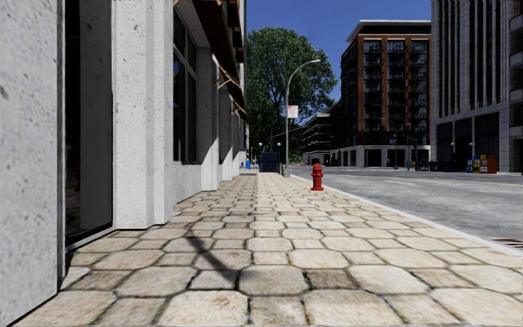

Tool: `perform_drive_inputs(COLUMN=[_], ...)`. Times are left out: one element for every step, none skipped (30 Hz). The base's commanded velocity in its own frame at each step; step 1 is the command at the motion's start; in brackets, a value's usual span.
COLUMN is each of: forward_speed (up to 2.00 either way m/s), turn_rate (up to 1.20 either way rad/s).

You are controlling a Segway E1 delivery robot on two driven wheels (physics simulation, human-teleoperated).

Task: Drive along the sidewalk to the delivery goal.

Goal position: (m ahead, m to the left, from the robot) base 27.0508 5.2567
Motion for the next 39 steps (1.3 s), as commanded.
perform_drive_inputs(forward_speed=[2.00,2.00,2.00,2.00,2.00,2.00,2.00,2.00,2.00,2.00,2.00,2.00,2.00,2.00,2.00,2.00,2.00,2.00,2.00,2.00,2.00,2.00,2.00,2.00,2.00,2.00,2.00,2.00,2.00,2.00,2.00,2.00,2.00,2.00,2.00,2.00,2.00,2.00,2.00], turn_rate=[0.00,0.00,0.00,0.00,0.00,0.00,0.00,0.00,0.00,0.00,0.00,0.00,0.00,0.00,0.00,0.00,0.00,0.00,0.00,0.00,0.00,0.00,0.00,0.00,0.00,0.00,0.00,0.00,0.00,0.00,0.00,0.00,0.00,0.00,0.00,0.00,0.00,0.00,0.00])
